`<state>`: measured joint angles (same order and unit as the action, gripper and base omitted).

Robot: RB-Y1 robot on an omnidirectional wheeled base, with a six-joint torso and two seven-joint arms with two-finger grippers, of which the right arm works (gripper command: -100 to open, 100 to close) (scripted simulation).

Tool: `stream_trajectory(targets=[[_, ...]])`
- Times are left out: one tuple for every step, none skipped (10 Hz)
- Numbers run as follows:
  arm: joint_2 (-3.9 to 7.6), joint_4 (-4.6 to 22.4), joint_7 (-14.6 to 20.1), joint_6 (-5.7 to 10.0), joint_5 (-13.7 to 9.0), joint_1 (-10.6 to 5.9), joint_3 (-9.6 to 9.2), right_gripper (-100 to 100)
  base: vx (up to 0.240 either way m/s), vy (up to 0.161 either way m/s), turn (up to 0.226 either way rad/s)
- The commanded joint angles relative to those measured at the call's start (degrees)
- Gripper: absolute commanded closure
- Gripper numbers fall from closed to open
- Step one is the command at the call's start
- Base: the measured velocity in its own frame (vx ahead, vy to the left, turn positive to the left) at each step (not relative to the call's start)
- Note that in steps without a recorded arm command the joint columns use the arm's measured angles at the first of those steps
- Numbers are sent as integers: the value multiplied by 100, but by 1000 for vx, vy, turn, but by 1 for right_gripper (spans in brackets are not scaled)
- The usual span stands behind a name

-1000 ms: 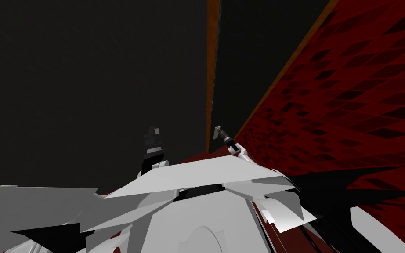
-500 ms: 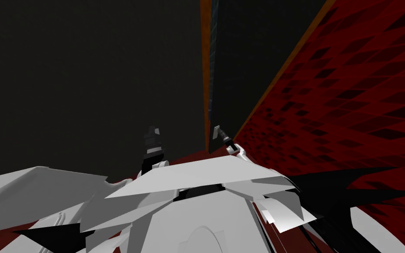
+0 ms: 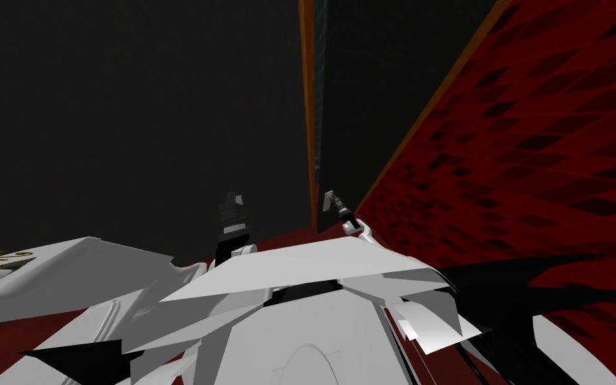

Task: Pull the door open

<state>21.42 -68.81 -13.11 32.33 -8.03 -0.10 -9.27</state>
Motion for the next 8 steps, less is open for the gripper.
stream_trajectory(targets=[[-102, -74, 286, 34, -279, -18, -136, 100, -76, -78, 120], [-127, -98, 451, 13, -464, -20, -178, 100, -89, -91, 117], [-127, -98, 490, 13, -464, -20, -178, 100, -57, -64, 38], [-153, -123, 672, -9, -653, -22, -221, 100, -52, -47, 40], [-179, -148, 821, -31, -843, -24, -263, 100, -62, -68, 110], [-179, -148, 854, -31, -843, -24, -263, 100, -52, -61, 61], [-204, -173, 1036, -52, -1032, -26, -306, 100, -61, -50, 86], [-230, -198, 1197, -74, -1221, -28, -349, 100, -63, -74, 111]])
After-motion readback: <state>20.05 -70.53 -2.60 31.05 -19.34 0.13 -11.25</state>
